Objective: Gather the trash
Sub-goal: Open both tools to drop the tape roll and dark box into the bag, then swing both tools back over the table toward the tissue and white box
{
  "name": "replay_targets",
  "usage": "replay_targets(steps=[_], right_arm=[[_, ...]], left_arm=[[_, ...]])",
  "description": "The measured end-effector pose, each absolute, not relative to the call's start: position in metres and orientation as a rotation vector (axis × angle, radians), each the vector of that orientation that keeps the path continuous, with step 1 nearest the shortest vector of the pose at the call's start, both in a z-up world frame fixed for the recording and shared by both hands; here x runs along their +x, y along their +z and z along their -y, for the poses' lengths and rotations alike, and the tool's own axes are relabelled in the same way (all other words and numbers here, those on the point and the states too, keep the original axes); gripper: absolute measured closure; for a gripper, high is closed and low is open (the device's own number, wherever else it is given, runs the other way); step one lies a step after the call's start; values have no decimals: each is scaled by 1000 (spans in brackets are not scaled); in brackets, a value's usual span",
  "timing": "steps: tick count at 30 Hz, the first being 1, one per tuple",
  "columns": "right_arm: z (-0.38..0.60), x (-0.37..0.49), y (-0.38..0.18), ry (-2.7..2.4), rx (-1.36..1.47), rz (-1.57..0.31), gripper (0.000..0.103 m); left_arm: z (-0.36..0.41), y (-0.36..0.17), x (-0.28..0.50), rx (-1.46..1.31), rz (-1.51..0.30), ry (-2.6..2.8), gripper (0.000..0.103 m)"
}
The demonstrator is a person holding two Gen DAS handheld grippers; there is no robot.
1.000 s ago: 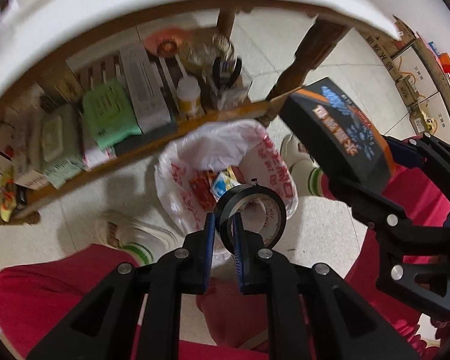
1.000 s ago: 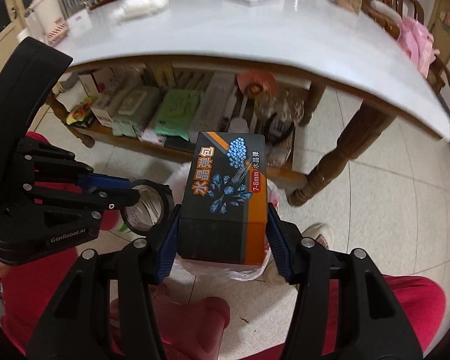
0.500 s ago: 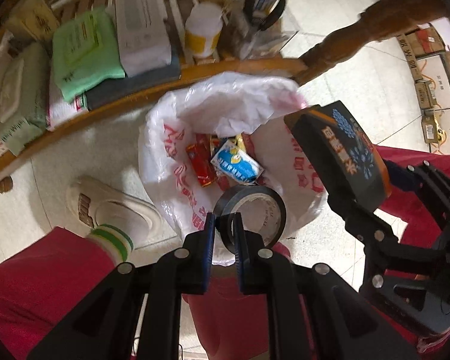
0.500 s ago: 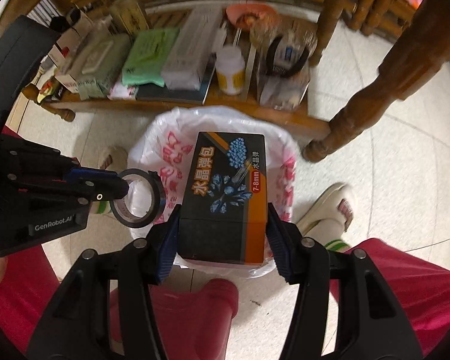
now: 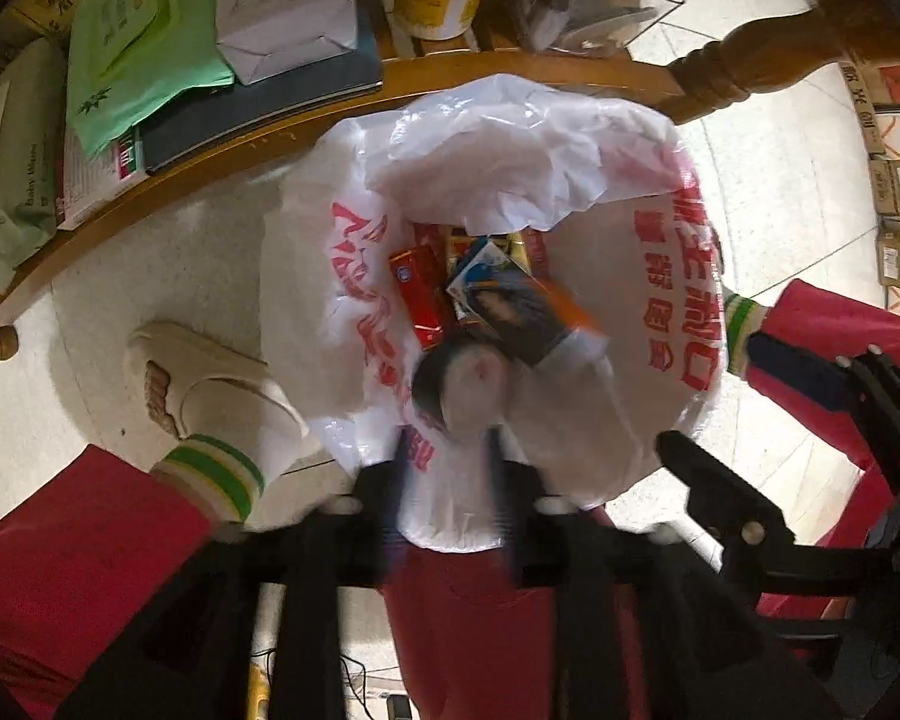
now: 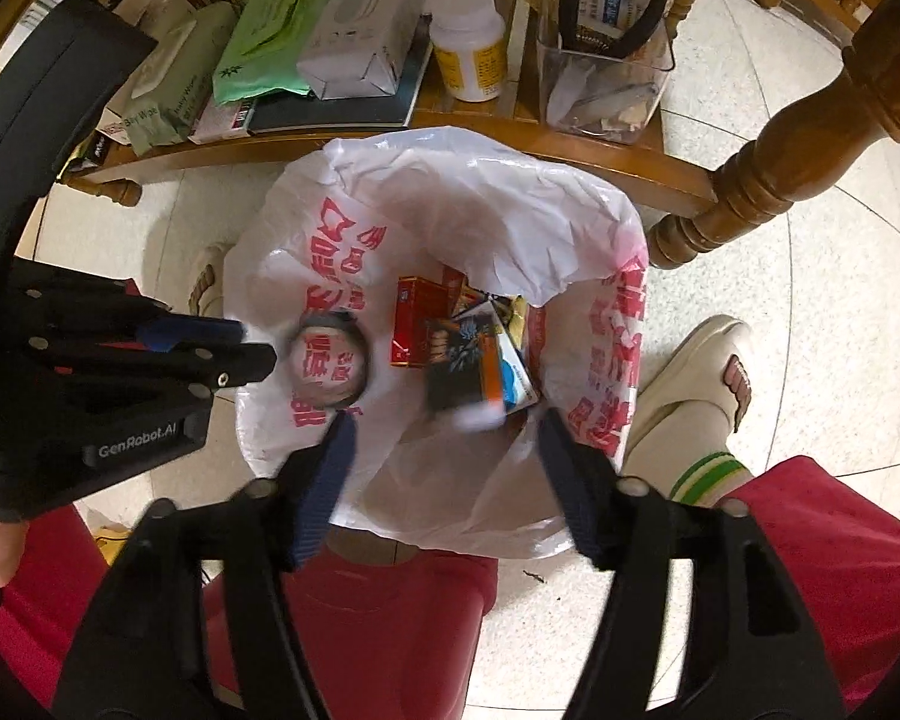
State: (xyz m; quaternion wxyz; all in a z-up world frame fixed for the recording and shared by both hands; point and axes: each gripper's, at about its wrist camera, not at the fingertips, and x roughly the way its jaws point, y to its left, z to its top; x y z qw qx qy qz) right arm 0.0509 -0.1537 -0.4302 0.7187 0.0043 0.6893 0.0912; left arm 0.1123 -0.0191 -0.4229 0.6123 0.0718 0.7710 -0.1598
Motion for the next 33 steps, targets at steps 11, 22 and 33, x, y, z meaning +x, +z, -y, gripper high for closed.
replay_targets(steps=[11, 22, 33], right_arm=[[151, 45, -408, 218, -9, -1470, 39], [168, 30, -237, 307, -25, -1202, 14], [192, 110, -50, 347, 47, -1044, 7]], left_arm=[[12, -399, 107, 164, -1735, -328, 38], [-34, -234, 77, 180, -1536, -310, 20], [-71, -45, 152, 121, -1338, -175, 8]])
